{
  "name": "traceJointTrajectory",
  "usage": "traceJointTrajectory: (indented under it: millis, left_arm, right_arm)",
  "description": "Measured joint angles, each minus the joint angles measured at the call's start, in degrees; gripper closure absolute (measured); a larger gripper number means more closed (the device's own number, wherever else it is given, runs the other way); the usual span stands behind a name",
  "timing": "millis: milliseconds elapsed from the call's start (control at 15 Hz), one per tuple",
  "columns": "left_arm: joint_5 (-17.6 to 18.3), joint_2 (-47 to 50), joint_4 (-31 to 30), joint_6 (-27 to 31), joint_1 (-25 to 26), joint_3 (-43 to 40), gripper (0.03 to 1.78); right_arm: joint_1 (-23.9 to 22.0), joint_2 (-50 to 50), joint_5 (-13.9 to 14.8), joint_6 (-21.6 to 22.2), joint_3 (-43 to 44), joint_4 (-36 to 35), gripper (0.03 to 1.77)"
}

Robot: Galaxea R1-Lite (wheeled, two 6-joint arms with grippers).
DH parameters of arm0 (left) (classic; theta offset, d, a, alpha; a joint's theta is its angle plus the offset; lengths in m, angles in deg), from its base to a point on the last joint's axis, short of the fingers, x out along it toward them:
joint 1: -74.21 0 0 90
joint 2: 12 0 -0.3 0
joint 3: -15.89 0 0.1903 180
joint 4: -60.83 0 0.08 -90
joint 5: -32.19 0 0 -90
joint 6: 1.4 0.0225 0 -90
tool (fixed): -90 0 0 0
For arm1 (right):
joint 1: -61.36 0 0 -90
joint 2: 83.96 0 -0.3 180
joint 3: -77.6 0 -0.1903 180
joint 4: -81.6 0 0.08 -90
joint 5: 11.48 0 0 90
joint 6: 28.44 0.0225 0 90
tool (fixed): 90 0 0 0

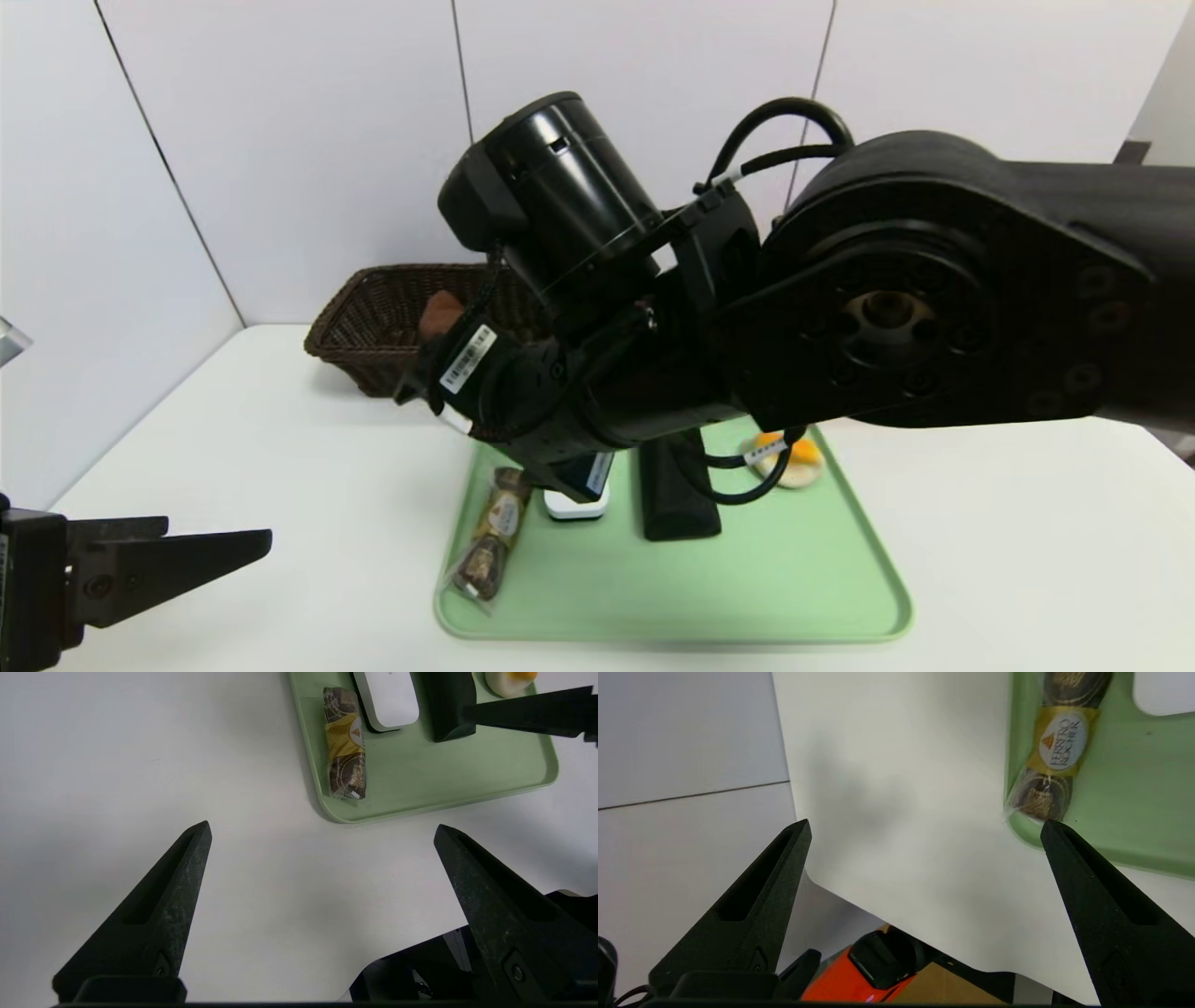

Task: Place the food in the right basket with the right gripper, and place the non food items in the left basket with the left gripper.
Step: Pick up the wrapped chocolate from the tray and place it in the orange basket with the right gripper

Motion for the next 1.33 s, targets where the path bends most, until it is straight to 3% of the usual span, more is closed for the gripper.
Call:
traceJointTrajectory:
  millis: [467, 1333]
  left_arm:
    - [-0.05, 1.18, -0.05, 0.02, 0.00, 0.07, 0.12]
    - [0.00, 1.16, -0.09, 0.05, 0.00, -0.11, 0.12]
  right_arm:
    - [-1.12, 4.92, 0.00, 0.05, -0.09, 3.55, 0.10]
    - [-2.01, 11.30, 0.16, 0.85, -0.02, 2.45, 0.10]
